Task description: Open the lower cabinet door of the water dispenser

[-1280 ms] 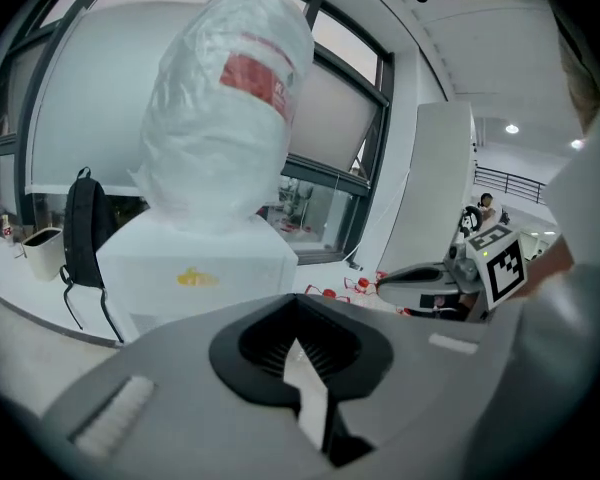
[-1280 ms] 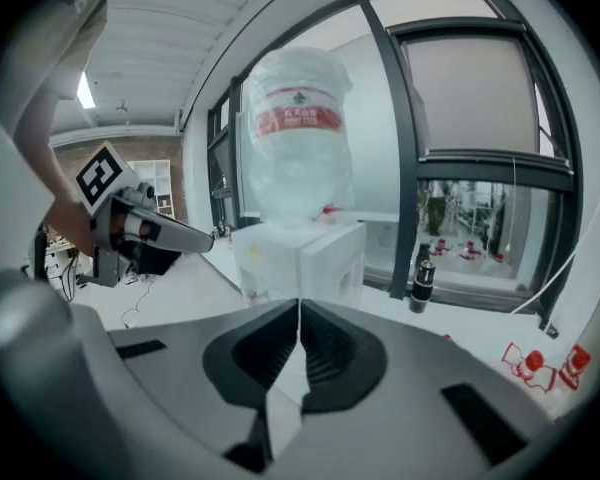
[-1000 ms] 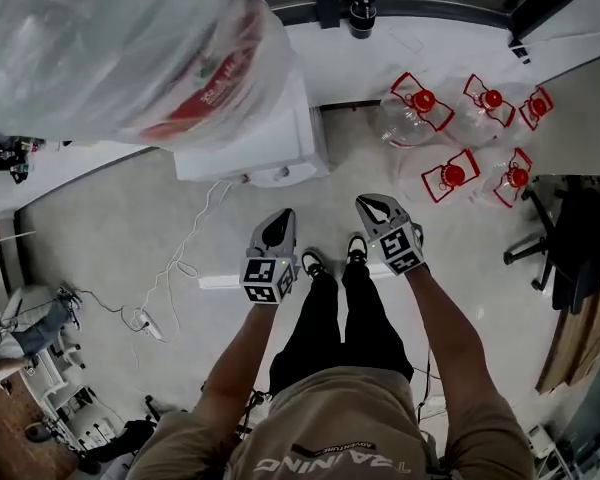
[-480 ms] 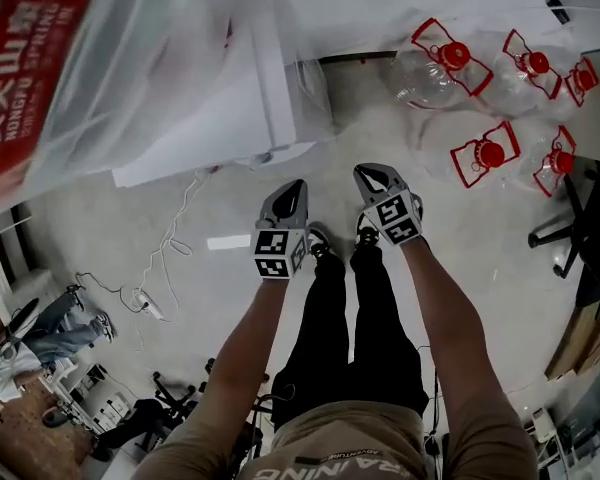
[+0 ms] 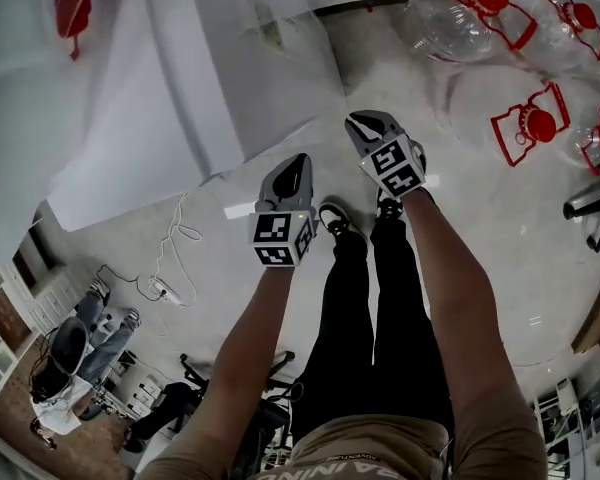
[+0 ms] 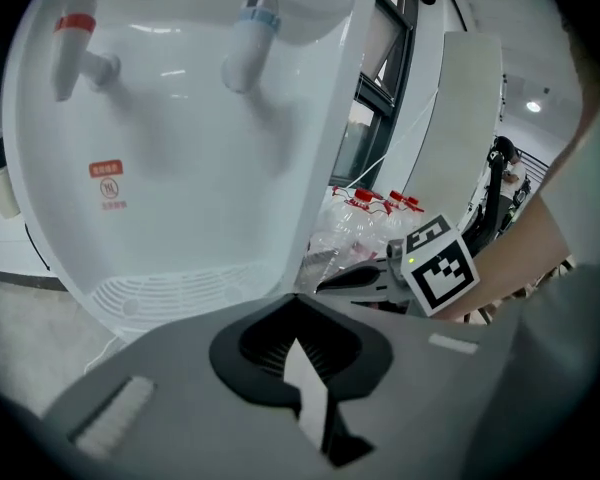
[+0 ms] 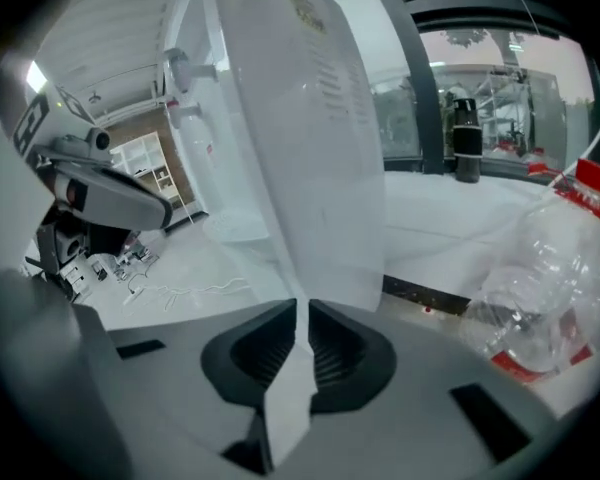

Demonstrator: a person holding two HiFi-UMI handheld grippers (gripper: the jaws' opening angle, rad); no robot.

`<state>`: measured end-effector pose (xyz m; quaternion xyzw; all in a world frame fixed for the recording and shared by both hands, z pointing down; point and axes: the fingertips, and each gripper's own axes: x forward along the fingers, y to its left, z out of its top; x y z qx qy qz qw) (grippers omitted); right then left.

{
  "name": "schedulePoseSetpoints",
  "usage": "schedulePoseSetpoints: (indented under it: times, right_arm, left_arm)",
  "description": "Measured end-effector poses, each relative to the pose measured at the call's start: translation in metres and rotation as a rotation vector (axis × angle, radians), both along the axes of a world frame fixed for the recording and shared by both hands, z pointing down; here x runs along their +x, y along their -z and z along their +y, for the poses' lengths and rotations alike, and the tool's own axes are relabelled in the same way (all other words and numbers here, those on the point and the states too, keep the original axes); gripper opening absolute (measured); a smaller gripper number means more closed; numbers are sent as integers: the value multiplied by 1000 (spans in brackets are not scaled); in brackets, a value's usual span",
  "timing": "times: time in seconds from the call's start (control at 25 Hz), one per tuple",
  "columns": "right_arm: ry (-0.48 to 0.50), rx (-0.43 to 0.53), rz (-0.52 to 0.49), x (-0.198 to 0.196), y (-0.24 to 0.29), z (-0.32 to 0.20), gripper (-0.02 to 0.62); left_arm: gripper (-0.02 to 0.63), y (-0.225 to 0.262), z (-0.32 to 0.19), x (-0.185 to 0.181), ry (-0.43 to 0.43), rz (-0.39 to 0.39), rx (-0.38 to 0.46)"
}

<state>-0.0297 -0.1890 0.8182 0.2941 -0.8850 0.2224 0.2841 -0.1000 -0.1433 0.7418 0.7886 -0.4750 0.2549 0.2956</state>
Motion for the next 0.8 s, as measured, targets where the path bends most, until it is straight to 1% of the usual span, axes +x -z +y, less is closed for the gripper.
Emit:
schedulePoseSetpoints:
  times: [0.12,0.24,0.28,0.32,0.36,0.44,0.56,0.72,0.8]
  right_arm:
    - [66,25,34,-8,-13,-4,11]
    - [132,51,59,-14,-24,-8,14]
    - [153,54,66,-16,-28,-9,42]
    - [173,53,71,-18,-33,-8,90]
    - [189,49,74,-19,-37,-7,110]
    - [200,43,78,-21,-44,-6,115]
    - [190,43,80,-21,-51,-10,134]
    - [246,75,98,-30,-58,-11,165]
    - [241,78,90,-34,-59,-16,176]
  left_arm:
    - [2,-9,-2,2,-8,0,-14]
    - [2,-15,-5,5,-25,2,-6]
    - [2,-18,-5,6,-29,4,-4]
    - [2,-22,-6,6,-31,6,-5]
    - [2,-26,-6,6,-29,7,-7]
    - [2,-31,-6,4,-11,12,-17]
    - [2,-37,-4,2,2,14,-29]
    - [2,-42,0,-3,3,5,-33]
    - [2,-45,1,-5,10,2,-37]
